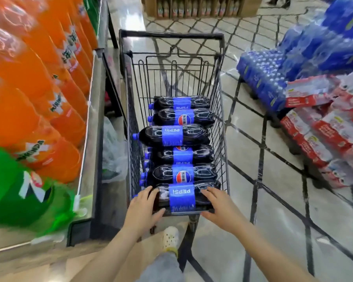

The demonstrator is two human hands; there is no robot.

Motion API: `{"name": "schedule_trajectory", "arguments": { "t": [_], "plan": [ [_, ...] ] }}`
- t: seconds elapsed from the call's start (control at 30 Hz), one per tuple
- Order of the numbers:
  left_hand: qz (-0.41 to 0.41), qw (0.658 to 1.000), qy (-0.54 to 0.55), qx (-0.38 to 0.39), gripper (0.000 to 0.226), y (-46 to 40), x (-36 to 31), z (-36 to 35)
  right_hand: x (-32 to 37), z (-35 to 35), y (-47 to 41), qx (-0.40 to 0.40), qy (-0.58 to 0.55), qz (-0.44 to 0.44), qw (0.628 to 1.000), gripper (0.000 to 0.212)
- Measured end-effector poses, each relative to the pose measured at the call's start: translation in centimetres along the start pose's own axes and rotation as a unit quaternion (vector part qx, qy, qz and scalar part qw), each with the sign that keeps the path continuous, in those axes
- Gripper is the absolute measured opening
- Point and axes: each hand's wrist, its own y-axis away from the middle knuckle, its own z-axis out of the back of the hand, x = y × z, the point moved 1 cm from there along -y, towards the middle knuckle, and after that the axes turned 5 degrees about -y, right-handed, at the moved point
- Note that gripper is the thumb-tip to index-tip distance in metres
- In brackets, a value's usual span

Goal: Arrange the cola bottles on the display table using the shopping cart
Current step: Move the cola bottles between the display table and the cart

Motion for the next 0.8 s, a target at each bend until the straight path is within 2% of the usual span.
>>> {"name": "schedule_trajectory", "arguments": {
  "t": [0.23,0.37,0.63,0.8],
  "plan": [
    [0.045,0.982,0.104,0.15,0.118,-5.9,3.2,-2.3,-2.3,-1.7,-7.3,0.108,0.065,-0.007,0.992,0.09],
    [0.042,0.972,0.119,0.197,0.129,-8.0,3.7,-3.2,-2.6,-2.2,-9.5,0.162,0.095,-0.001,0.982,0.103],
    [0.048,0.97,0.123,0.205,0.123,-8.5,3.5,-3.1,-0.9,-3.1,-11.9,0.234,0.175,0.014,0.956,0.115],
    [0.057,0.978,0.106,0.17,0.121,-7.5,2.6,-2.1,-0.9,-2.8,-11.2,0.213,0.18,0.032,0.96,0.112]
  ]
}}
